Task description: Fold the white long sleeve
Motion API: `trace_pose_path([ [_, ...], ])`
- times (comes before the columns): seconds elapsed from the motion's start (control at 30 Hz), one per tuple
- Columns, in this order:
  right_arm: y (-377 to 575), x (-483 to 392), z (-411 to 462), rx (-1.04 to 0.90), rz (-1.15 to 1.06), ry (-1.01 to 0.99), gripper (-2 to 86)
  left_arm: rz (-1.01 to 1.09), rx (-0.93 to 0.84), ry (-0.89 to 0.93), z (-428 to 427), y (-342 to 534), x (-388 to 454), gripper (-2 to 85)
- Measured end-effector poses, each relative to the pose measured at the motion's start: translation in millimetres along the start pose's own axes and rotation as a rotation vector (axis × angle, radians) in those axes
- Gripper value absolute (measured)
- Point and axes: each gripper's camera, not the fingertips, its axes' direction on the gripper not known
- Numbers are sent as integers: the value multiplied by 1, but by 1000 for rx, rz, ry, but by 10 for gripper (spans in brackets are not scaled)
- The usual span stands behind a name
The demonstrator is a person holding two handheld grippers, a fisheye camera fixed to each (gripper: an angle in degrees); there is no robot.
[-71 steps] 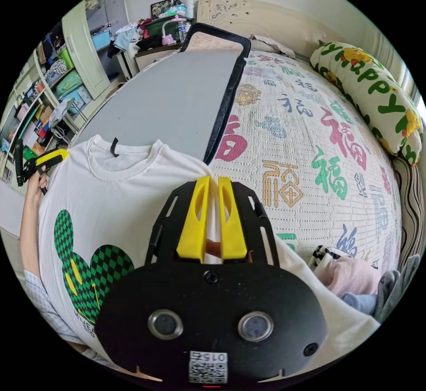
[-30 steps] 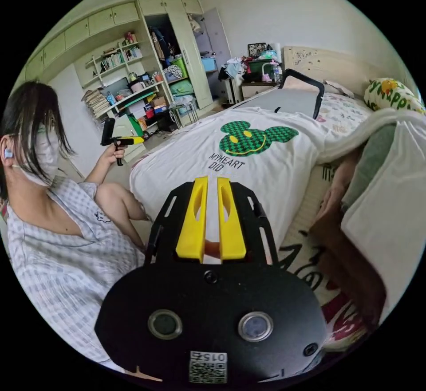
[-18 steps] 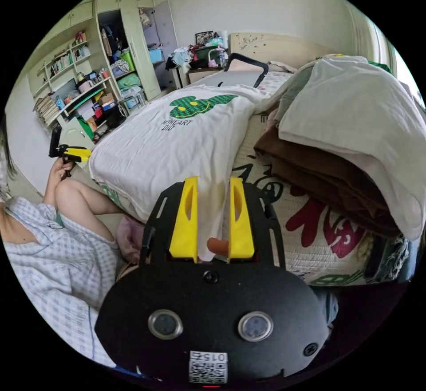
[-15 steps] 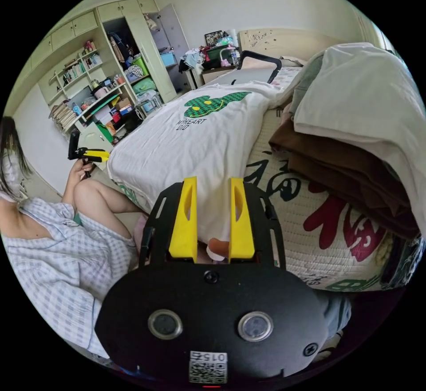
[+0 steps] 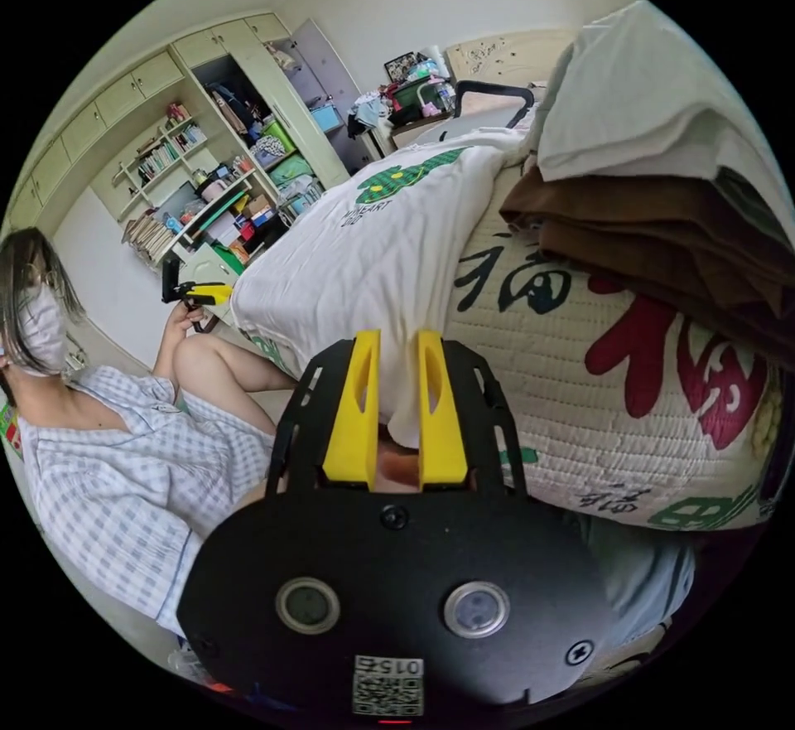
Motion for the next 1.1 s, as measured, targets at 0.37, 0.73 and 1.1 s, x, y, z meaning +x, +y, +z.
trace_pose_path([
  [0.37,48,27,-29,117,85,-36,56,-37,-15,26,-15,1,-21,61],
  [0.73,60,30,-62,79,97,45,2,-33,-74,-75,-45,17,-13,2],
  [1.1,81,61,-133,215,218,95,46,-43,-59,-264,-120,9,-5,6],
])
